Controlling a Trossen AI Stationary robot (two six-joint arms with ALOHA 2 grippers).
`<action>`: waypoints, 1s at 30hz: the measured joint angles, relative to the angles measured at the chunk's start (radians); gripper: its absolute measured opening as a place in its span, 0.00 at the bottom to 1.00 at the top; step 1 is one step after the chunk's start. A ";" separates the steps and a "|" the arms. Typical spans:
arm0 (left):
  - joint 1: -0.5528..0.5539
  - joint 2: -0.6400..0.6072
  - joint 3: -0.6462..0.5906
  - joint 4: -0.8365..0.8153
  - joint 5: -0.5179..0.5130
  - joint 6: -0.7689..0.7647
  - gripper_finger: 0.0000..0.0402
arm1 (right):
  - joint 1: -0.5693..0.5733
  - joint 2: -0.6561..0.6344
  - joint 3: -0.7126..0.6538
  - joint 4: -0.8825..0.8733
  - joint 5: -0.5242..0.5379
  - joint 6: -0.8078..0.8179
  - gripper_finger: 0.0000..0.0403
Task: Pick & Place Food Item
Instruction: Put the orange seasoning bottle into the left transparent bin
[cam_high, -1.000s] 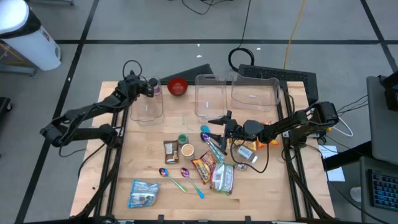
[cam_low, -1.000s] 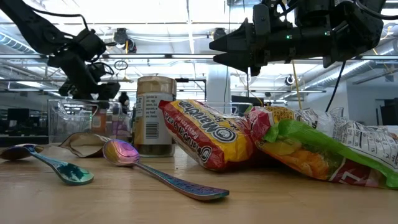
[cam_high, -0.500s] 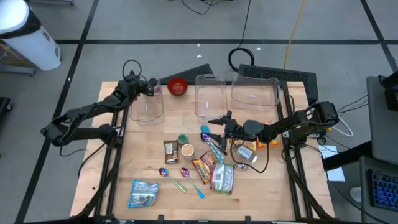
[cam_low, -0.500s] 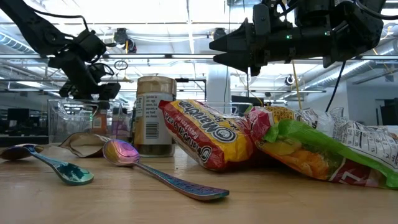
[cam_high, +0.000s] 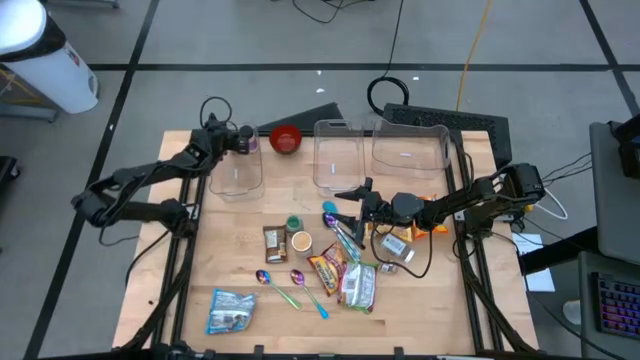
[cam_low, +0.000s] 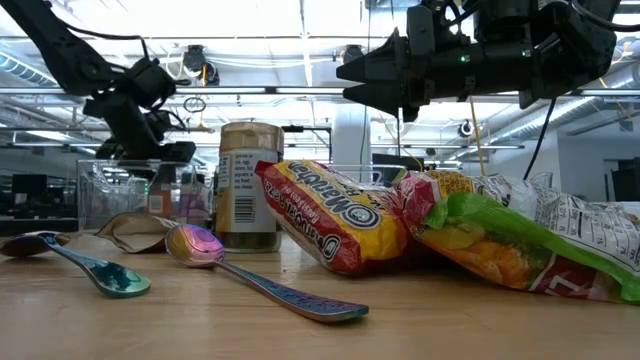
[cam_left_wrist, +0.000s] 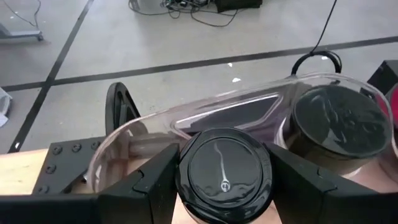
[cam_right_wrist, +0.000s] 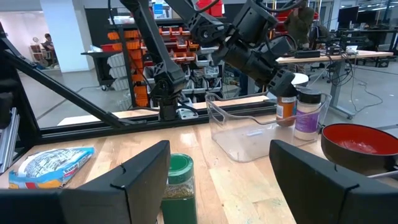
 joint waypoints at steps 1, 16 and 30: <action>0.000 0.005 0.000 0.009 -0.003 -0.003 0.52 | 0.000 0.000 0.000 0.000 0.000 0.000 0.66; 0.036 0.018 0.000 0.041 0.066 -0.020 0.52 | 0.000 0.000 0.000 0.000 0.000 0.000 0.66; 0.036 0.018 0.001 0.050 0.067 0.002 0.56 | 0.000 0.000 0.000 -0.001 0.000 0.000 0.66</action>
